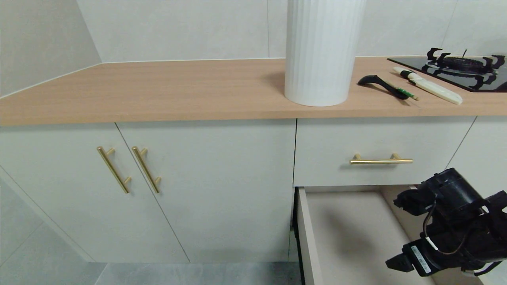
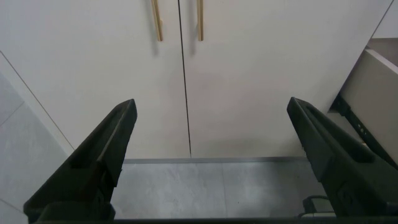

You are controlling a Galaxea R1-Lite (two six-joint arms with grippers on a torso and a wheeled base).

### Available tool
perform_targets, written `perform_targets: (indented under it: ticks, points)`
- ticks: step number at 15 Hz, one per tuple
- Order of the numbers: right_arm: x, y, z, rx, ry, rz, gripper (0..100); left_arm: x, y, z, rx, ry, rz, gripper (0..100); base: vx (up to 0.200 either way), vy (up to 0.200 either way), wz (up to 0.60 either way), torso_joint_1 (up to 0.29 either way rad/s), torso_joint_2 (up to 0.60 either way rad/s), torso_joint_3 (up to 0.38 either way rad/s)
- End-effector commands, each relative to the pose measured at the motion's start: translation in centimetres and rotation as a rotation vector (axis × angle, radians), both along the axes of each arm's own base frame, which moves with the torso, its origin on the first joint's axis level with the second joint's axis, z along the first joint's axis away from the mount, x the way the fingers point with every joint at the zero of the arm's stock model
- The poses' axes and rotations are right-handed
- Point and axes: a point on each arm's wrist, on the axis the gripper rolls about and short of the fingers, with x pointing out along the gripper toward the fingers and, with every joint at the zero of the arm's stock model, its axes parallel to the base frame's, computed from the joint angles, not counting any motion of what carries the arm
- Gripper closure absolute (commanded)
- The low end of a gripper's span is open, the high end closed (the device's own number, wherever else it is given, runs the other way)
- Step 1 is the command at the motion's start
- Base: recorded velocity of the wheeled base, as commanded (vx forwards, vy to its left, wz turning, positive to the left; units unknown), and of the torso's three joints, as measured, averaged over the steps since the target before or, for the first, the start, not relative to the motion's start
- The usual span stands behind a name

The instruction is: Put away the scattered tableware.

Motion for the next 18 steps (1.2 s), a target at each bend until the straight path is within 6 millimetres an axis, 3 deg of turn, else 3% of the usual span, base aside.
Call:
perform_targets:
  ticks: [1, 7, 13, 18]
  points:
    - [0.1, -0.1, 0.5, 0.019, -0.042, -0.013, 0, 0.0, 0.0, 0.0, 0.0, 0.002, 0.0, 0, 0.0, 0.0, 0.0, 0.0, 0.0, 0.0]
    - [-0.8, -0.4, 2.6, 0.07, -0.169, -0.011, 0, 0.0, 0.0, 0.0, 0.0, 0.0, 0.0, 0, 0.0, 0.0, 0.0, 0.005, -0.03, -0.022]
    - [-2.0, -0.7, 4.9, 0.109, -0.273, 0.0, 0, 0.0, 0.0, 0.0, 0.0, 0.0, 0.0, 0, 0.0, 0.0, 0.0, 0.111, -0.38, -0.28]
    - [-0.4, -0.2, 7.1, 0.15, -0.384, 0.0, 0, 0.0, 0.0, 0.0, 0.0, 0.0, 0.0, 0, 0.0, 0.0, 0.0, 0.174, -0.46, -0.286]
